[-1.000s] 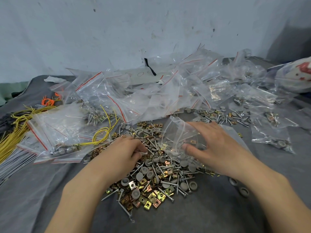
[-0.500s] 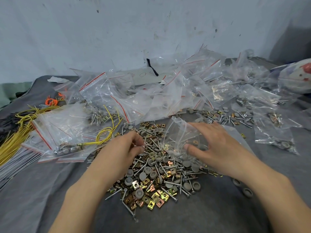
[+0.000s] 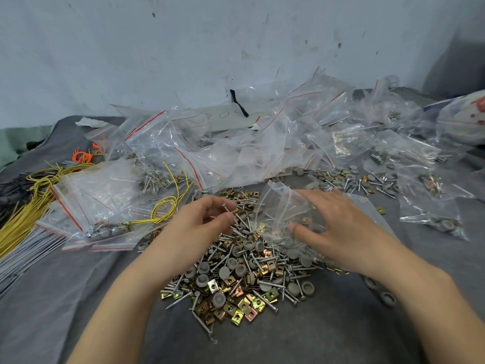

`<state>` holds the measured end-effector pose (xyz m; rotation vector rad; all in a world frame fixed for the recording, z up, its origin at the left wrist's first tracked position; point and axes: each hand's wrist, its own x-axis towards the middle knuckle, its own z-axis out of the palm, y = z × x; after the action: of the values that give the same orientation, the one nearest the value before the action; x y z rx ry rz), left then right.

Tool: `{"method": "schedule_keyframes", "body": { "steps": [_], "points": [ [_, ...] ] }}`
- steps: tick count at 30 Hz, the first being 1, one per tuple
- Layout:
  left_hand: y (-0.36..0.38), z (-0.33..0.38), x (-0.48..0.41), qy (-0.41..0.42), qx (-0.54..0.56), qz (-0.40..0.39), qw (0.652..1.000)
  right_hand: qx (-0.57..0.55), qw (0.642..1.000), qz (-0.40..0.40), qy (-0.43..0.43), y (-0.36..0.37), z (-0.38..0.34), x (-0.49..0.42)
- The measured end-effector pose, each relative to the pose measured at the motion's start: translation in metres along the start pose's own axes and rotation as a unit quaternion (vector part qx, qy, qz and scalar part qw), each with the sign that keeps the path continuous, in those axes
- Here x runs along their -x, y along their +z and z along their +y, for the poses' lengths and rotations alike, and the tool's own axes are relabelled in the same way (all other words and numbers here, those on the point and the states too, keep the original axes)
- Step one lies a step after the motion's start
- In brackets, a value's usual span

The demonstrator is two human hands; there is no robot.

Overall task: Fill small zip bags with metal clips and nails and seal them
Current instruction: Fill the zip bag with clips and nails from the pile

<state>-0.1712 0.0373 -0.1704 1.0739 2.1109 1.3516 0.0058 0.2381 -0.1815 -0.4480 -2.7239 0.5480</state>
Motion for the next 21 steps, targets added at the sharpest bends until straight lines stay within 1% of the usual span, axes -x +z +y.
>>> {"method": "schedule_keyframes", "body": {
  "steps": [3, 9, 11, 13, 15, 17, 19, 21],
  "points": [
    [0.001, 0.002, 0.002, 0.009, 0.027, -0.021, 0.999, -0.008, 1.0, 0.004, -0.001, 0.0, 0.0, 0.0],
    [0.002, 0.001, 0.001, 0.008, -0.024, -0.021, 0.999, -0.001, 1.0, 0.002, 0.0, -0.001, -0.001, 0.0],
    [0.005, -0.001, 0.0, 0.017, -0.078, 0.001, 0.997, -0.001, 1.0, 0.001, -0.001, -0.001, 0.0, 0.0],
    [0.009, -0.002, 0.001, 0.032, -0.167, 0.043, 0.985, -0.003, 1.0, 0.0, -0.001, 0.0, 0.0, 0.0],
    [0.012, -0.002, 0.002, 0.046, -0.202, 0.064, 0.976, -0.001, 1.0, -0.002, 0.0, 0.0, 0.001, 0.0],
    [0.013, -0.001, 0.001, 0.059, -0.187, 0.07, 0.978, 0.0, 1.0, -0.007, 0.002, 0.0, 0.001, 0.0],
    [0.012, 0.001, -0.001, 0.059, -0.143, 0.086, 0.984, 0.001, 1.0, -0.01, 0.002, -0.001, 0.001, 0.0],
    [0.012, 0.001, -0.004, 0.036, -0.035, 0.082, 0.995, 0.001, 1.0, -0.011, 0.003, -0.001, 0.0, 0.0]
  ]
}}
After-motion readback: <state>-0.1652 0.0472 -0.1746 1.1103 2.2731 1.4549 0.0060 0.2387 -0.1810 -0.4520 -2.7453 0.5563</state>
